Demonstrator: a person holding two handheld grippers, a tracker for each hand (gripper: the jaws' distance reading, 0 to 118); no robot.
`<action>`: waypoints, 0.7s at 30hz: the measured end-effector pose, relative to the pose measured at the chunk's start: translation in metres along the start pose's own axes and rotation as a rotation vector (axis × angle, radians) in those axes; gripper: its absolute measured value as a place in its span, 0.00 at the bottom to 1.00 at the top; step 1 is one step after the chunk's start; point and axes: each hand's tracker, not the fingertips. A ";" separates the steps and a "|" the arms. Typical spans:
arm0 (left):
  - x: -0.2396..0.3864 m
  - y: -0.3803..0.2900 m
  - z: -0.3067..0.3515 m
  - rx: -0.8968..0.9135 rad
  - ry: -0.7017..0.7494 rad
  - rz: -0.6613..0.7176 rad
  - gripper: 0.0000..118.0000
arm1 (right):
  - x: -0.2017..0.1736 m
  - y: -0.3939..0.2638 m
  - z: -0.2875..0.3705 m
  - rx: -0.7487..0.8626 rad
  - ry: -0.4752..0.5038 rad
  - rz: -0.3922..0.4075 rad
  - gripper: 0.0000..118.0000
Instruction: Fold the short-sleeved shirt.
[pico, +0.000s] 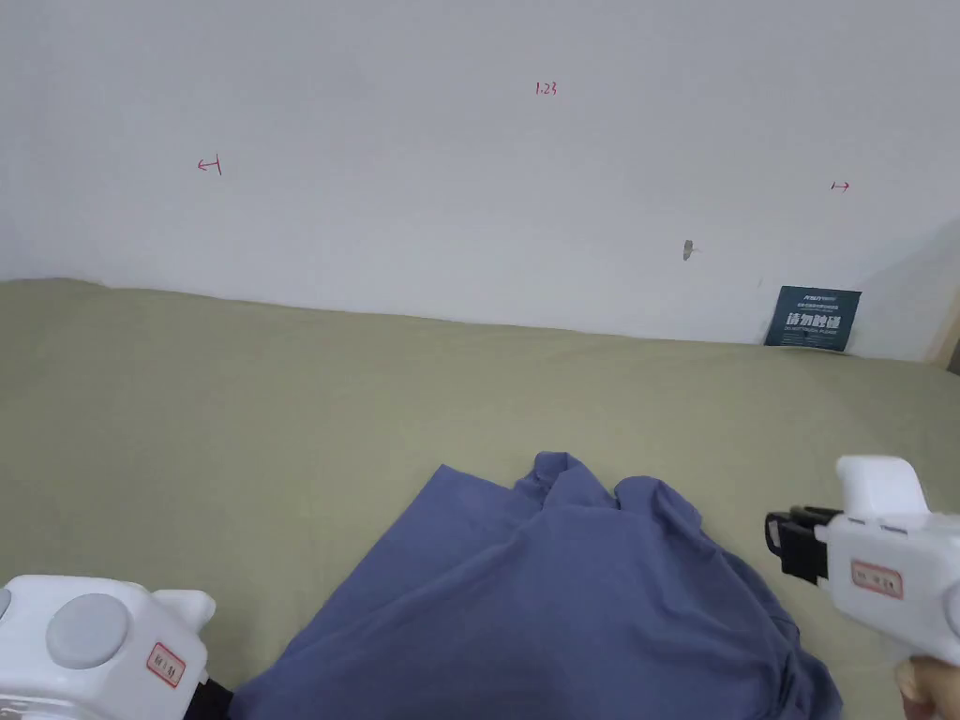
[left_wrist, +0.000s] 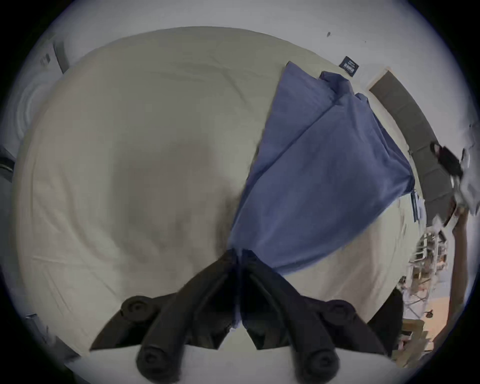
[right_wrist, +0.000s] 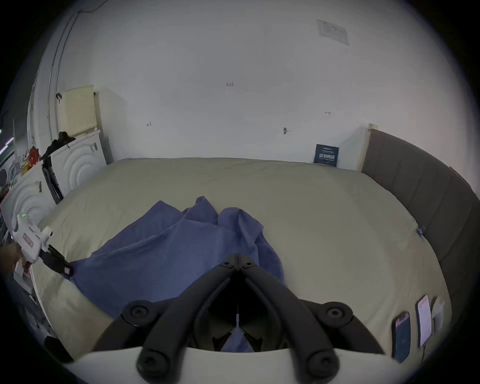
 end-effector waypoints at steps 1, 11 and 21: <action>-0.002 -0.002 -0.002 -0.001 -0.011 0.000 0.03 | 0.000 0.012 -0.013 -0.023 0.014 0.016 0.00; -0.012 -0.012 -0.005 0.026 -0.101 0.095 0.03 | -0.002 0.106 -0.196 -0.519 0.161 0.235 0.69; -0.012 -0.018 -0.006 0.047 -0.126 0.127 0.03 | -0.013 0.073 -0.262 -0.565 0.157 0.407 0.79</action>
